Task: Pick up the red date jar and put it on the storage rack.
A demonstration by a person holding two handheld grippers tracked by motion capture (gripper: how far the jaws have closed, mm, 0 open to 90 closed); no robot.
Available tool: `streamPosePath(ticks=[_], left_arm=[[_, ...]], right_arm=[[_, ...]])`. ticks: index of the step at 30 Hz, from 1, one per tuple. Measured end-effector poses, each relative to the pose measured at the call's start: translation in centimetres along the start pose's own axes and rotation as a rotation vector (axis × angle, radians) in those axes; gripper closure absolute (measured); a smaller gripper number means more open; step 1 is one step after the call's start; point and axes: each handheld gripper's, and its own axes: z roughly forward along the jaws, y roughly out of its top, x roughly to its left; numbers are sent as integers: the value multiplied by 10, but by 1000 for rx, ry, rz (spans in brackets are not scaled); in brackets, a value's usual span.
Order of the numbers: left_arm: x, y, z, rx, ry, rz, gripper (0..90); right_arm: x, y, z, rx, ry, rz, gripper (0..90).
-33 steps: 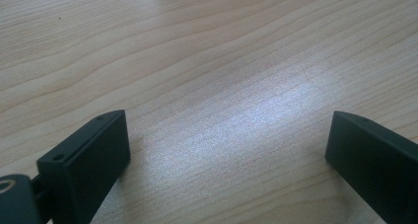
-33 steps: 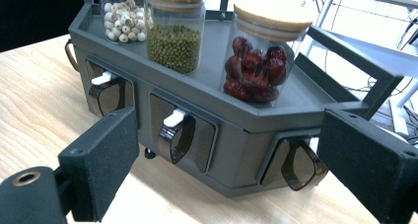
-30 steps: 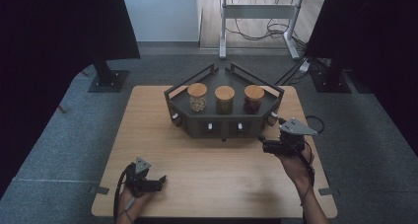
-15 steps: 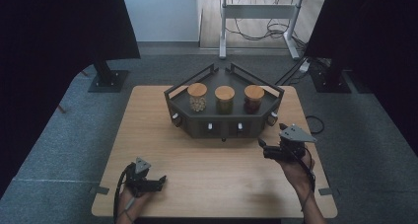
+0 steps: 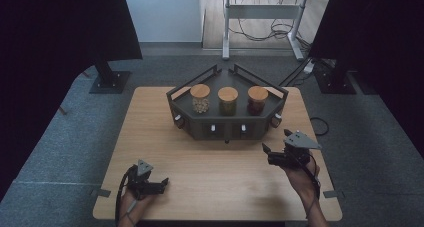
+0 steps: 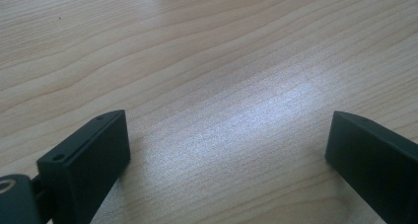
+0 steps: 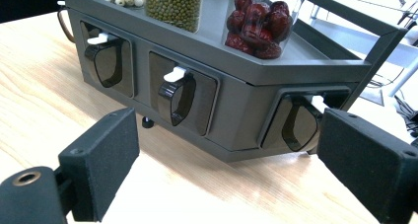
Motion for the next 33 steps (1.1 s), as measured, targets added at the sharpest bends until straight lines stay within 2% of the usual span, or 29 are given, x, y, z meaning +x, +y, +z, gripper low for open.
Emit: streamPosePath(ticks=[33], left_arm=[[0, 0, 0, 0, 1, -2, 29]], right_arm=[[3, -38, 2, 58, -7, 25, 90]])
